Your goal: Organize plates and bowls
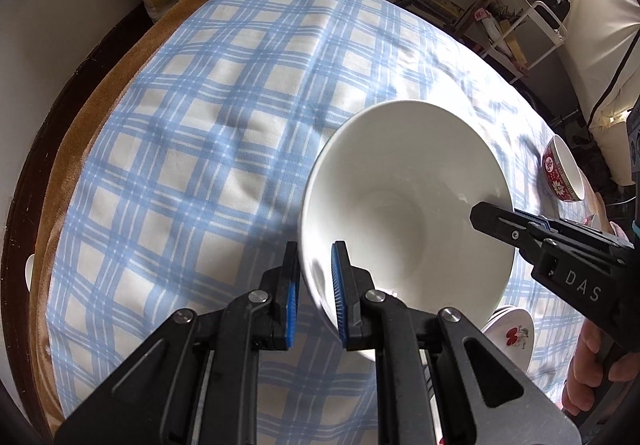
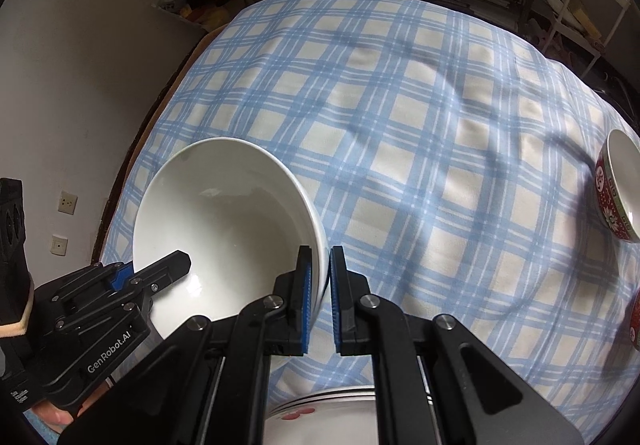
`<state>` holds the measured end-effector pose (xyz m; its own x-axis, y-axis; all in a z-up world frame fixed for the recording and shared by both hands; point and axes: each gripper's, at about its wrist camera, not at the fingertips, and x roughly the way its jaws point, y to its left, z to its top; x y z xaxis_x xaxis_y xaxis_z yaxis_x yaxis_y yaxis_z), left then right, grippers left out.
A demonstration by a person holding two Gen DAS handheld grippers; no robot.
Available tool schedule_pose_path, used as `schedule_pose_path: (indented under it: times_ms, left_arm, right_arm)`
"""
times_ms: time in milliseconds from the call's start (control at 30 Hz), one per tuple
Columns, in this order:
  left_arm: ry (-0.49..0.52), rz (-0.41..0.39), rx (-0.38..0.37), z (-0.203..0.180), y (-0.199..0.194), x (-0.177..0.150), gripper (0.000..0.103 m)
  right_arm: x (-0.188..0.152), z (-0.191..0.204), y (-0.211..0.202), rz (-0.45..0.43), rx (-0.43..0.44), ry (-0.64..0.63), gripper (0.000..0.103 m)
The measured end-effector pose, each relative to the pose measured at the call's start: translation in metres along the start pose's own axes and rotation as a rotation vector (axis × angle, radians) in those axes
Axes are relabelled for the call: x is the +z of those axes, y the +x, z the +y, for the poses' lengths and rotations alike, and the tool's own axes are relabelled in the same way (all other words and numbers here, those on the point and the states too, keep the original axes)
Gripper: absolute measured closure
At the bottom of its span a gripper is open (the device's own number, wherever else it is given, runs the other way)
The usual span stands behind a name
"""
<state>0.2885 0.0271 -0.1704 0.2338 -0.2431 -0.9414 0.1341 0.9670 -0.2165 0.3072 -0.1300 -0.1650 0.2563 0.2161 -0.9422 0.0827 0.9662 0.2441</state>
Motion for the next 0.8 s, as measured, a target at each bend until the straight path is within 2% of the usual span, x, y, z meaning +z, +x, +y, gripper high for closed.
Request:
schedule_pose_path:
  times_ms: [367,533,800]
  left_arm:
    - [-0.024,0.08,0.019,0.007,0.003,-0.029,0.088]
    - [-0.025,0.083,0.018,0.007,0.004,-0.031,0.088]
    - [-0.027,0.082,0.012,0.008,0.006,-0.027,0.088]
  right_arm:
    - [-0.022,0.01,-0.006,0.015,0.033,-0.036,0.093]
    - [-0.025,0.011,0.001,0.025,0.015,-0.049,0.093]
    - [-0.027,0.001,0.005,0.021,0.05,-0.025,0.093]
